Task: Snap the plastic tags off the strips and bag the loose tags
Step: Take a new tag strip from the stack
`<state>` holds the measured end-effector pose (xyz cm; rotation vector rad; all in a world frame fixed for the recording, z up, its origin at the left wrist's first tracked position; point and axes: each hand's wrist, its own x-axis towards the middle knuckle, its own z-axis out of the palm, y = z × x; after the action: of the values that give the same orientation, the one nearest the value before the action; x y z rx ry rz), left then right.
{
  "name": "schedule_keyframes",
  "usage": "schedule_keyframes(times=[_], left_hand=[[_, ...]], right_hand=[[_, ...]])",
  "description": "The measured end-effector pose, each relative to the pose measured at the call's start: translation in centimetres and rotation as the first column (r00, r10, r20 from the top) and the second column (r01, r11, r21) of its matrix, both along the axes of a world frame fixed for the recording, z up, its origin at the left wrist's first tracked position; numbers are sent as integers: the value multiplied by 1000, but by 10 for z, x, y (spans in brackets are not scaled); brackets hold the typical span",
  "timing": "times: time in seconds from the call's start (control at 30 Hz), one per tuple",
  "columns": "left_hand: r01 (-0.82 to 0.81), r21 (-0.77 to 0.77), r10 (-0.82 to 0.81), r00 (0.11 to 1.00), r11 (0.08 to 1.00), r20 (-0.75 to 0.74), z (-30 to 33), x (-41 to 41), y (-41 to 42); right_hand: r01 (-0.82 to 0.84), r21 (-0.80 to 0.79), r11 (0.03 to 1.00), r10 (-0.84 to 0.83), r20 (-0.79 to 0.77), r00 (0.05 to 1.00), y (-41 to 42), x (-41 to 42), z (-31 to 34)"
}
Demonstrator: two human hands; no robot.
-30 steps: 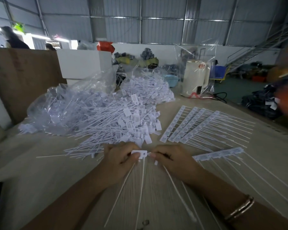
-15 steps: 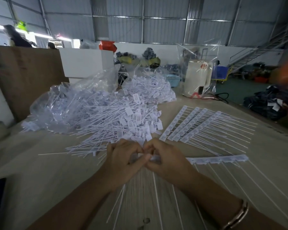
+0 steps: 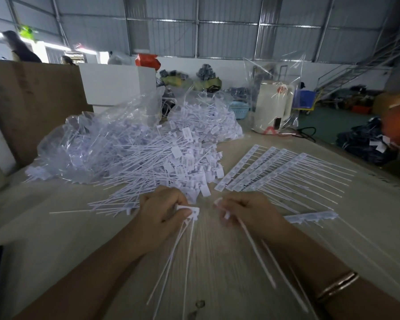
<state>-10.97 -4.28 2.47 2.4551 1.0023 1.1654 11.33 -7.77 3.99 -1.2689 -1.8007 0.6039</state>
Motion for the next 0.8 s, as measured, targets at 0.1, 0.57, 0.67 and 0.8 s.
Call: schedule_keyframes(times=[0.1, 0.57, 0.67, 0.8], left_hand=[[-117, -19, 117, 993, 993, 13, 1, -7, 0], [-139, -94, 137, 990, 986, -19, -4, 16, -5], [-135, -70, 130, 989, 988, -72, -7, 13, -5], [-65, -56, 61, 996, 996, -66, -2, 10, -5]], right_hand=[[53, 18, 998, -54, 104, 993, 0, 14, 0], [-93, 118, 989, 53, 304, 951, -3, -11, -5], [-54, 144, 988, -21, 475, 880, -1, -9, -6], [-53, 197, 979, -49, 476, 878, 1, -11, -5]])
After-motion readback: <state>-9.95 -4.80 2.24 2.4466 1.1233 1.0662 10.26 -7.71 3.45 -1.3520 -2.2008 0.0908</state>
